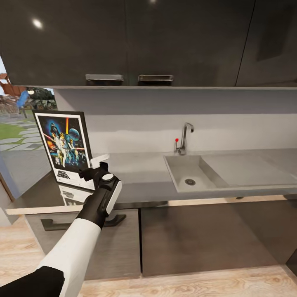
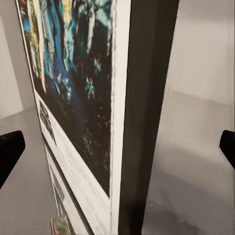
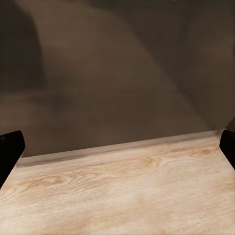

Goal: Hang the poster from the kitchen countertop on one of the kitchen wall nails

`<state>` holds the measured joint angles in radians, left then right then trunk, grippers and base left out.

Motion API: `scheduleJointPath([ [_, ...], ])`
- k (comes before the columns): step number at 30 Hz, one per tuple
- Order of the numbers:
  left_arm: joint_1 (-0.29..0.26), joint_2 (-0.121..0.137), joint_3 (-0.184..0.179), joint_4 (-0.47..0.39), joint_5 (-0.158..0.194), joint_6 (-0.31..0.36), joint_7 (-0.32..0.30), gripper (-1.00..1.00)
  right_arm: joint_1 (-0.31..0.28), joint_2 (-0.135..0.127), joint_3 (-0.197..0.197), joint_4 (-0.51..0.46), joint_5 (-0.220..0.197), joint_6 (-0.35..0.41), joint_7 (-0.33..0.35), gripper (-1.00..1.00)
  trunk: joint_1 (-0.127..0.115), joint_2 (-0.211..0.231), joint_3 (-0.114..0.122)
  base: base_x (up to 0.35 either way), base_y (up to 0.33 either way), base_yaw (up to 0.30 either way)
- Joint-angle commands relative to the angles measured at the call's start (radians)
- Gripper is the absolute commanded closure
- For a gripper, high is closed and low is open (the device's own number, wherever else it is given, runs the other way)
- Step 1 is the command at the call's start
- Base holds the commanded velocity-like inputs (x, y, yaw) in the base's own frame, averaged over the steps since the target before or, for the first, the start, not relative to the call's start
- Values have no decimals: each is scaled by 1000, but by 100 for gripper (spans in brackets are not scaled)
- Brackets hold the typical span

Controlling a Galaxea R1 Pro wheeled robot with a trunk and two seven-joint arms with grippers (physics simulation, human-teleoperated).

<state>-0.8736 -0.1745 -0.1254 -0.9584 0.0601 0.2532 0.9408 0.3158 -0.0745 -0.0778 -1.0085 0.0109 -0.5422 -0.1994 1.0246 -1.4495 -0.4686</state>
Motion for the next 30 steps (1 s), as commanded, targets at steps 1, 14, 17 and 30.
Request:
scheduleJointPath([
  [1,-1,0,-2,-1,4,6,6,-100,0,0,1,-1,1,-1,-5,-100,0,-1,-1,121,-17,0],
  [14,-1,0,-2,-2,4,6,6,-100,0,0,1,-1,1,-1,-5,-100,0,-1,-1,21,4,0],
  [17,-1,0,-2,-2,4,6,7,-100,0,0,1,-1,1,-1,-5,-100,0,-1,-1,27,184,0],
  [30,-1,0,-2,-3,3,6,9,-100,0,0,1,-1,1,-1,-5,-100,0,-1,-1,14,60,0],
])
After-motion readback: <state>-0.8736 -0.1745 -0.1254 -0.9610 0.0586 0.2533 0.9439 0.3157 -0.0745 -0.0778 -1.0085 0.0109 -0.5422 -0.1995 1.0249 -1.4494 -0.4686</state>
